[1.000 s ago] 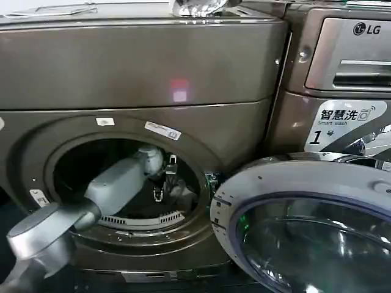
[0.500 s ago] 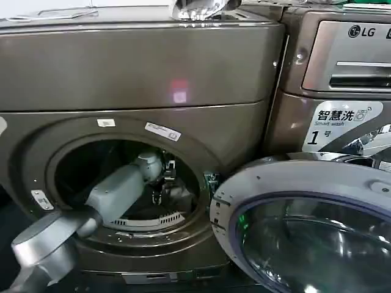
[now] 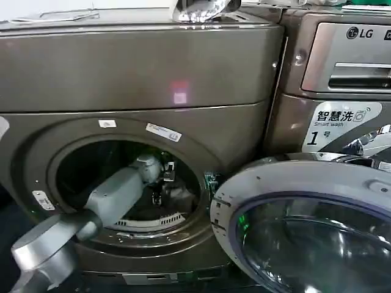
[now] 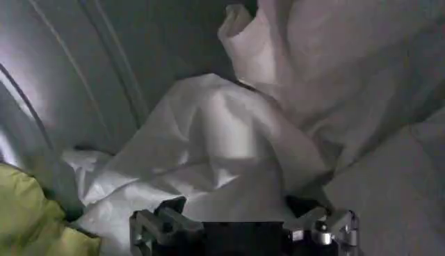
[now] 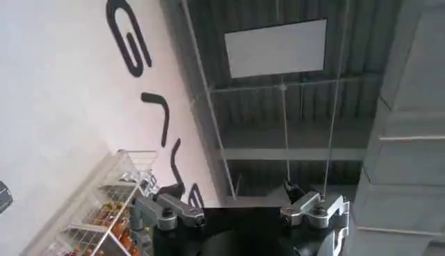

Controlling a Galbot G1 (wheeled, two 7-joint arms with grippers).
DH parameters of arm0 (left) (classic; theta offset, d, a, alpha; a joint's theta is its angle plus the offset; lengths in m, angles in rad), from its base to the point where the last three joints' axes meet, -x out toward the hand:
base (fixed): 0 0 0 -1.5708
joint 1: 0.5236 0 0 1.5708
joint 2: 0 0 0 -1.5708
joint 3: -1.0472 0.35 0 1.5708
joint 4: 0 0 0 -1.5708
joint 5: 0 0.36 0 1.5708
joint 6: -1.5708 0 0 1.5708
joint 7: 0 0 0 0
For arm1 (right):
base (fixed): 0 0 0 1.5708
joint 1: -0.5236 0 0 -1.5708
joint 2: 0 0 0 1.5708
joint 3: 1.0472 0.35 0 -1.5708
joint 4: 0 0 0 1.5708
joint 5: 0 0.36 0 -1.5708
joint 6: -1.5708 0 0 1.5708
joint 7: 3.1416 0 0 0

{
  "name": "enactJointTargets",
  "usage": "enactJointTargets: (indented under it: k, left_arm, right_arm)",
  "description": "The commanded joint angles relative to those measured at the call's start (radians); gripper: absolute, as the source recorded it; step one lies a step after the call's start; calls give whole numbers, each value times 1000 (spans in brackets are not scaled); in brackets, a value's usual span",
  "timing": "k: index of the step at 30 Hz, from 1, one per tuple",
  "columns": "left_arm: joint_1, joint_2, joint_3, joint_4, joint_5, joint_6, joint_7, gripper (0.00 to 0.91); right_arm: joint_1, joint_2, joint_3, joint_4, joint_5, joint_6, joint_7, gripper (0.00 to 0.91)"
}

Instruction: Grasp the clothes from the dryer.

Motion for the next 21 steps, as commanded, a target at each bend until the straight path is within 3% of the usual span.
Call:
enactJointTargets:
  k: [1,4,21]
  left_arm:
    - [23,-3,-22,13,-2,-27,-15,46]
    - [24,-2,-25,5,-3,-38,-29,0]
    - [-6,-17,-51,-31,-79,-53,-100,0]
  right_arm:
    - [1,0,-2,2,0,0,0,907]
    - [4,-1,-5,7,0,-2,0,907]
    - [11,6,-14,14,0,-3,1,907]
